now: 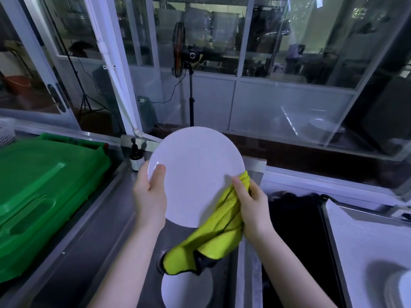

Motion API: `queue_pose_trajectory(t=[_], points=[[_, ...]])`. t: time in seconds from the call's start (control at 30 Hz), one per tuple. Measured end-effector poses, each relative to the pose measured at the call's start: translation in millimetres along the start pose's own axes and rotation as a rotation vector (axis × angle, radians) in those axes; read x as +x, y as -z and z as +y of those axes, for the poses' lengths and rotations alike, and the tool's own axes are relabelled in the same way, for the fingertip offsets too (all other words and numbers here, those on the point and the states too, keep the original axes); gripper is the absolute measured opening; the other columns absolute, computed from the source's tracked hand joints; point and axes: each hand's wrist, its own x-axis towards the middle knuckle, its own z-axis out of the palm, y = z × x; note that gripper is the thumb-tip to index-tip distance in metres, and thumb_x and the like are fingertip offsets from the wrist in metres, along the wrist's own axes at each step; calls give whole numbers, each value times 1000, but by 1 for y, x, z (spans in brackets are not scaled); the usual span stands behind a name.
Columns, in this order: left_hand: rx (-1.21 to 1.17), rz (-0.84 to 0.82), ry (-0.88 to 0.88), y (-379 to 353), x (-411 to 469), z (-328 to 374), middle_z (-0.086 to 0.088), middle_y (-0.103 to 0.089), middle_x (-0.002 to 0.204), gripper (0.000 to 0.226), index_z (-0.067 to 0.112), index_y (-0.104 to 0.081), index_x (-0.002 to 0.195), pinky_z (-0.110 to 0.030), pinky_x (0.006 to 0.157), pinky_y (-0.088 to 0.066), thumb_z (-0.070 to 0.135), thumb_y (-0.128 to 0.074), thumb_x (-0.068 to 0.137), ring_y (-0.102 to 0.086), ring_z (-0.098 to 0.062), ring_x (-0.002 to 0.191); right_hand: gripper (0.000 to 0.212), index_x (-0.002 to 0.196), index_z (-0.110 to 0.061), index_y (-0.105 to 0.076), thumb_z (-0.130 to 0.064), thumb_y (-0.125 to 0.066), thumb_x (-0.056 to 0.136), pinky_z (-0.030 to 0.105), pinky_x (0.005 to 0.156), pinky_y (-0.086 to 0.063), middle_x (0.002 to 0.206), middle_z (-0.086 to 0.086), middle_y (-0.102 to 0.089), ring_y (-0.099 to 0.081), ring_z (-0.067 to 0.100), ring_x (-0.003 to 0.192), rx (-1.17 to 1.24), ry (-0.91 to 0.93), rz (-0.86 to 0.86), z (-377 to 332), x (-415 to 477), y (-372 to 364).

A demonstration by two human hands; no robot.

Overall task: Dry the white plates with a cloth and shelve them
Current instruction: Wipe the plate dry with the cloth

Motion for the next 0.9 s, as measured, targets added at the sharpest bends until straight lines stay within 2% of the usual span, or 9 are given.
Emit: queue_pose_trajectory(t=[0.1,0.2,0.3,0.4,0.47,0.6,0.7,0.77,0.9], points=[[91,-58,21,7,4,-4,11,-72,114,21,34,-67,117,-52,103,-51,24,-54,104,-65,-16,115,28,73,-10,-62,-31,-71,88,37,68,-44,70,5,-53,-50,18,70,-43,-3,-8,-6,4,1],[234,-220,-76,17,13,2,28,-71,98,34,52,-65,101,-29,81,-54,21,-54,104,-66,8,92,28,76,-7,-62,-32,-72,87,30,61,-41,65,-3,-52,-46,8,64,-318,210,-119,-38,22,6],[412,-458,-182,20,23,13,26,-71,97,38,59,-64,97,-13,73,-49,22,-57,102,-64,8,88,25,86,-14,-68,-38,-75,82,21,66,-43,73,-4,-62,-49,3,68,-623,360,-368,-71,37,3],[615,-590,-243,12,30,15,10,-72,102,18,44,-66,109,-31,86,-50,29,-62,99,-63,-12,95,19,86,-23,-68,-40,-76,82,6,69,-38,82,-5,-68,-55,6,73,-863,450,-505,-84,45,-8],[622,-603,-255,8,30,16,21,-69,102,19,47,-62,103,-27,84,-48,29,-65,97,-61,-4,97,18,85,-23,-68,-39,-75,83,4,67,-37,80,-2,-68,-55,11,74,-884,494,-489,-83,46,-11],[455,-533,-136,11,27,21,37,-64,109,26,58,-60,104,-17,85,-44,37,-67,92,-58,15,103,29,80,-10,-65,-37,-75,84,16,59,-35,66,3,-54,-39,5,61,-776,501,-377,-67,49,-2],[246,-243,-30,16,6,-1,25,-72,96,16,54,-65,97,-31,77,-51,45,-59,85,-66,6,88,30,72,-10,-60,-31,-76,84,27,59,-37,62,-8,-46,-40,7,61,-422,350,-111,-47,45,8],[128,-174,10,10,-17,-15,20,-72,105,25,45,-64,110,-34,87,-51,46,-58,87,-66,-2,104,28,67,-13,-61,-30,-78,82,30,61,-39,61,-10,-48,-44,9,63,-161,197,70,-31,38,7],[13,-55,-5,-3,-21,-17,11,-70,119,26,26,-58,124,-40,102,-50,35,-55,100,-63,-8,115,19,74,-18,-71,-35,-79,77,35,67,-47,67,-2,-60,-55,14,69,75,0,91,-5,19,-1]])
